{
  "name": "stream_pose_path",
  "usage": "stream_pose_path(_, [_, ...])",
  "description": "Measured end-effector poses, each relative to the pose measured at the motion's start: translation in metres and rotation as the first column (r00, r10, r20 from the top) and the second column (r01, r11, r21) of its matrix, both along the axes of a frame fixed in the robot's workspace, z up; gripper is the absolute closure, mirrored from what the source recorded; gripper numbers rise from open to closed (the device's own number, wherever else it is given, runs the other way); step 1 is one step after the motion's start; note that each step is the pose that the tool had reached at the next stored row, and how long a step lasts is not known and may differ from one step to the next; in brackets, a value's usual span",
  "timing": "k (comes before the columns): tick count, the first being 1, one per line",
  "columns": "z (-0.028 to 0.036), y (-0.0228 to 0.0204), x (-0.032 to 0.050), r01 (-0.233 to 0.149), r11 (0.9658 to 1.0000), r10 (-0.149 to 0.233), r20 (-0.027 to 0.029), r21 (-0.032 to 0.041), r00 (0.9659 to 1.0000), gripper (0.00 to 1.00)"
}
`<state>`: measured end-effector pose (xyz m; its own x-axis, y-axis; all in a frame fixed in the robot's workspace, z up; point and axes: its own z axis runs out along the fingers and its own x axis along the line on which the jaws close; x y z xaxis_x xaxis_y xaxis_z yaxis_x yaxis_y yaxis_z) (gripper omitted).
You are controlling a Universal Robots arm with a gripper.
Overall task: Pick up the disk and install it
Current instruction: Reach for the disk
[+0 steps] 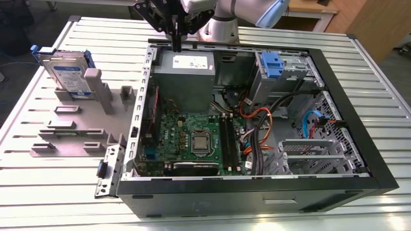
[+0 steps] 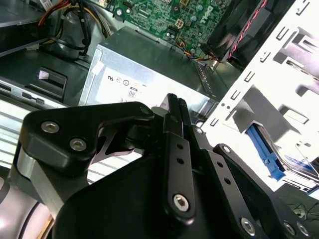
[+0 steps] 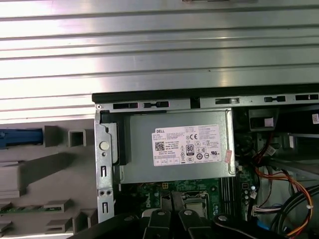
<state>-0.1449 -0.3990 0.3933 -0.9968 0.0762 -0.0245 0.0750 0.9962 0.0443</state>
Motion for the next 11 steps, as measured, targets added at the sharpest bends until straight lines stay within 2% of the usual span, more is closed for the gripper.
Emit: stream_pose_path(11, [0.0, 0.0, -0.004, 0.0, 1.0, 0.0, -0.0001, -0.0001, 1.0, 0.85])
